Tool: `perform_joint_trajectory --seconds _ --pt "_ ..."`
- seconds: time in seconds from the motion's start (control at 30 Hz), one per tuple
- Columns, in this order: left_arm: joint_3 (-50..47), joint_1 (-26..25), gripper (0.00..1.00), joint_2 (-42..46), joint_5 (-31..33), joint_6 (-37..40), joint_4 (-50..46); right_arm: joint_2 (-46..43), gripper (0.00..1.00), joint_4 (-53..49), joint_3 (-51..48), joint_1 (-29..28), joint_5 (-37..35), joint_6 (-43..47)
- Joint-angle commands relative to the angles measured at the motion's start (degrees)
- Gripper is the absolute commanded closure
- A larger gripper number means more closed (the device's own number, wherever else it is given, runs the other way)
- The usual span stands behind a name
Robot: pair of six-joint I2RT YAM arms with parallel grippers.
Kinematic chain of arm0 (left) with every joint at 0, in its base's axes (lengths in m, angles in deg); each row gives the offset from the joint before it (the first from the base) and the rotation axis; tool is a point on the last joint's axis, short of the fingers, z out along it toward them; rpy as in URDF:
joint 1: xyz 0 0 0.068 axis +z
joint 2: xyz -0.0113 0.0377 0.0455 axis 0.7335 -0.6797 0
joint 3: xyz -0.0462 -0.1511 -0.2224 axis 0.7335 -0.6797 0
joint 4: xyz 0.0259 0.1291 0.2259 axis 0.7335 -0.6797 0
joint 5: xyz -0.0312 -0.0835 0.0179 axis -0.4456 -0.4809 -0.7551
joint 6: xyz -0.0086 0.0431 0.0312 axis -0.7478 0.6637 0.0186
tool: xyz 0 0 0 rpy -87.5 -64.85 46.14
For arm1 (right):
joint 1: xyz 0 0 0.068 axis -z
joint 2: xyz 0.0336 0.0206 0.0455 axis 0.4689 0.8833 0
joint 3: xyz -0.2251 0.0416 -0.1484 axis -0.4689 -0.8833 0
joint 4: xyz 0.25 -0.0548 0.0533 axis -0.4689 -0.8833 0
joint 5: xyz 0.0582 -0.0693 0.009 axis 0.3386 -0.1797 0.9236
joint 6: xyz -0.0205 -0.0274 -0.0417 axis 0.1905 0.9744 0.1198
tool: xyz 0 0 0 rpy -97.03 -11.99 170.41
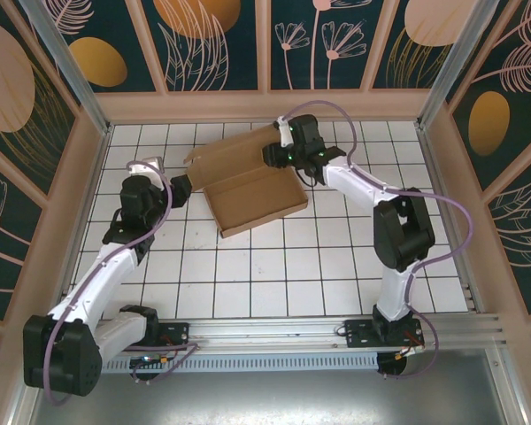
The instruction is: Fold the paper box
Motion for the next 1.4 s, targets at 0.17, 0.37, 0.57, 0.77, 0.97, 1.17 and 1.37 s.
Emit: perform_joint_trajectory --seconds 0.17,0.37,0.57,0.77,0.97,1.17,1.37 --pt "4.1 0.1 0.4 -11.6 2.1 9.2 7.0 2.7 0.6 -4.6 5.7 0.7 3.7 2.1" --pt "7.0 1.1 0.48 -17.9 -2.9 12.0 9.7 2.6 0.6 -6.0 6.4 2.0 6.3 5.1" --pt "10.1 1.3 0.81 -22.5 -9.1 15.6 10.4 -2.3 0.63 -1.3 1.8 4.4 13.2 10.3" --pt "11.8 1.4 1.0 -23.0 -13.1 22.2 9.5 -10.9 0.64 15.6 -11.0 11.3 21.0 16.0" --pt "16.0 2.2 1.0 -26.3 -18.8 26.5 5.6 -14.2 0.61 30.5 -22.8 18.8 23.5 28.4" --pt "18.1 2.4 0.98 -28.5 -20.8 30.3 3.2 -9.0 0.44 23.0 -17.8 22.6 26.2 35.9" --pt "17.9 2.4 1.0 -29.1 -21.7 31.9 3.3 -2.6 0.39 23.1 -12.5 23.1 26.1 35.4"
